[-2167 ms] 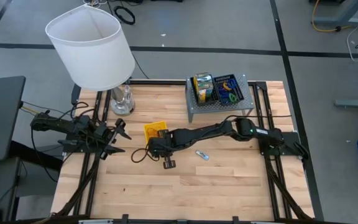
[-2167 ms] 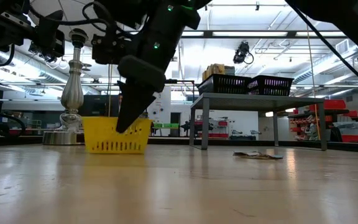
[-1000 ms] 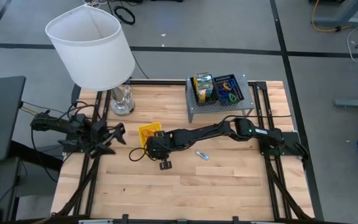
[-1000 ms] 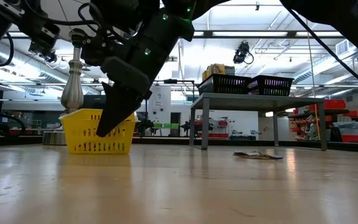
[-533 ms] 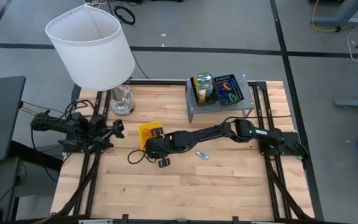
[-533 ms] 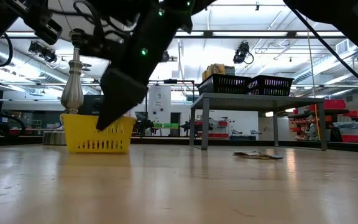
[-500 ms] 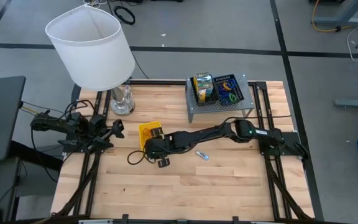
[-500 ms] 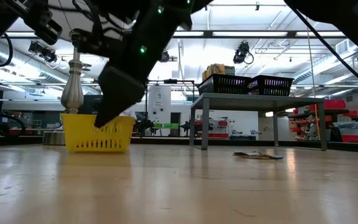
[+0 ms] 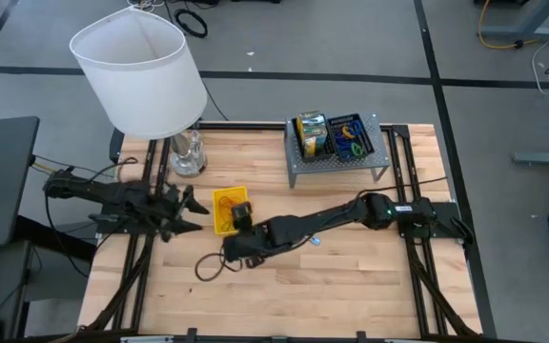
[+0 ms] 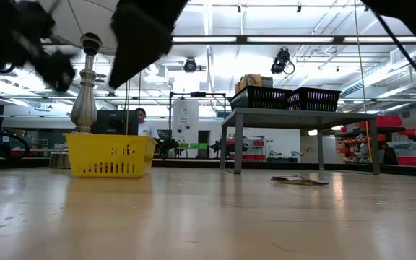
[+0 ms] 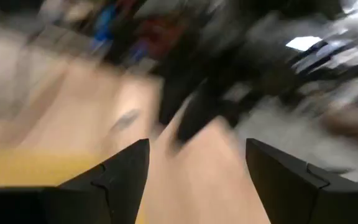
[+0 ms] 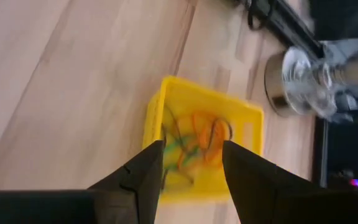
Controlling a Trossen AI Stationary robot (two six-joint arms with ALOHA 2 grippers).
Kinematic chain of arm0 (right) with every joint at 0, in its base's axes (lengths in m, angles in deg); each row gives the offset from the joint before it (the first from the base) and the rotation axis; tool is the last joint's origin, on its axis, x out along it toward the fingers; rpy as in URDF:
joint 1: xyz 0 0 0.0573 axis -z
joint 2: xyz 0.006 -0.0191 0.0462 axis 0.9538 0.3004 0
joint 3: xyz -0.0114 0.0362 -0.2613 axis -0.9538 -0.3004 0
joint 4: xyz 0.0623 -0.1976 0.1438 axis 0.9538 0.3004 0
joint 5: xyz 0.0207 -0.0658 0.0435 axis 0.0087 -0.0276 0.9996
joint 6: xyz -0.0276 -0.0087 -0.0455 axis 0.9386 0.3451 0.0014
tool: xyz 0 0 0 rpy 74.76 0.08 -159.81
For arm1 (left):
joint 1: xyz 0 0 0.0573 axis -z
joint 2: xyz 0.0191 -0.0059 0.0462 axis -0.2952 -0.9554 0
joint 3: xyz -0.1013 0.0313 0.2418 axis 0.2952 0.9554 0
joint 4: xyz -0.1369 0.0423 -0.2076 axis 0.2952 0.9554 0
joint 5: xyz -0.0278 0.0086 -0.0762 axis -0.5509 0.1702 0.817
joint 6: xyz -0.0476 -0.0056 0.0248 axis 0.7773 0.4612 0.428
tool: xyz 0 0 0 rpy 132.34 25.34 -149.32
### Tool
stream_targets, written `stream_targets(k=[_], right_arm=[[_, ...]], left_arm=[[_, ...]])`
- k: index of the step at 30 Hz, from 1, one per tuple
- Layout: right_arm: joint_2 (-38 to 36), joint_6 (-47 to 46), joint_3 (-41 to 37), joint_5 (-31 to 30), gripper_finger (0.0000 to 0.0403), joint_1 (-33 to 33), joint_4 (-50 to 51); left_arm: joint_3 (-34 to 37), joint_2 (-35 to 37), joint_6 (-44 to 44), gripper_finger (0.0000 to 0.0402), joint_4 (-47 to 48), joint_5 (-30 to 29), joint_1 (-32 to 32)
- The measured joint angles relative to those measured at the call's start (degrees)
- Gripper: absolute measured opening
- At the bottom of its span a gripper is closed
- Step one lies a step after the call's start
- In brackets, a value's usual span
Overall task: Pick & Place Office Desk Supplies
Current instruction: Put the yellow bin on the shelf
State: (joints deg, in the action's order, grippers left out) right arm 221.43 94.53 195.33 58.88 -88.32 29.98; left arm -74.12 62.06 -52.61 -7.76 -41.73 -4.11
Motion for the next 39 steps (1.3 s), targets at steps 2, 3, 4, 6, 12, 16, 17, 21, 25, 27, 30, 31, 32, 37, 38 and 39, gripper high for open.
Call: stream_targets(k=[2,3,4,6,12,16,17,21,25,27,30,31,32,37,38,39], right_arm=[[-0.71,-2.95,0.12,-1.15,0.0172,-1.09,6.02],[-1.66,-4.79,-0.89,-1.28,0.0172,-1.59,8.87],[-2.43,-6.79,-1.65,-1.14,0.0172,-1.99,11.39],[-4.09,-12.14,-2.16,-0.86,0.0172,-2.74,16.86],[-8.91,-27.0,-2.26,-2.26,0.0172,-5.3,31.53],[-12.48,-33.3,-2.24,-3.96,0.0172,-7.63,36.06],[-13.22,-34.6,-2.24,-4.04,0.0172,-8.33,36.63],[-15.7,-36.39,-2.24,-6.09,0.0172,-10.78,36.07],[-16.87,-34.78,-2.86,-6.62,0.0172,-12.28,31.16],[-17.29,-31.51,-5.02,-2.57,0.0172,-12.17,25.29],[-17.9,-24.56,-11.35,10.31,0.0172,-10.88,9.03],[-17.95,-22.33,-13.89,15.82,0.0172,-10.42,2.74],[-17.95,-20.4,-16.43,20.75,0.0172,-9.91,-3.67],[-17.93,-16.58,-29.87,37.89,0.0172,-7.69,-33.18],[-17.93,-16.53,-32.42,38.71,0.0172,-7.32,-37.4],[-17.93,-16.5,-35.01,38.94,0.0172,-6.9,-41.42]], left_arm=[[0.41,-3.37,1.56,0.0268,2.7,-2.89,0.31],[0.5,-5.46,1.96,0.0268,2.35,-3.18,0.55],[0.58,-7.64,2.22,0.0268,1.66,-3.0,0.87],[0.71,-12.24,2.26,0.0268,-0.89,-2.7,1.89],[-3.36,-27.44,0.61,0.0268,-4.03,-7.72,5.29],[-9.28,-39.14,0.53,0.0268,-4.02,-10.73,8.13],[-11.01,-42.24,0.53,0.0268,-3.19,-11.55,8.85],[-18.69,-54.83,0.41,0.0268,1.93,-15.45,10.82],[-26.09,-65.48,1.14,0.0268,8.01,-16.1,11.17],[-29.07,-69.53,1.92,0.0268,11.23,-17.09,11.17],[-32.21,-74.25,2.78,0.0268,14.84,-18.32,10.85],[-32.85,-75.41,2.95,0.0268,15.24,-18.58,10.76],[-33.26,-76.29,3.07,0.0268,15.22,-18.7,10.72],[-33.53,-78.24,5.16,0.0266,15.41,-20.28,9.71],[-33.51,-78.37,5.69,0.0264,15.45,-20.72,9.57],[-33.51,-78.43,6.05,0.026,15.53,-21.01,9.29]])
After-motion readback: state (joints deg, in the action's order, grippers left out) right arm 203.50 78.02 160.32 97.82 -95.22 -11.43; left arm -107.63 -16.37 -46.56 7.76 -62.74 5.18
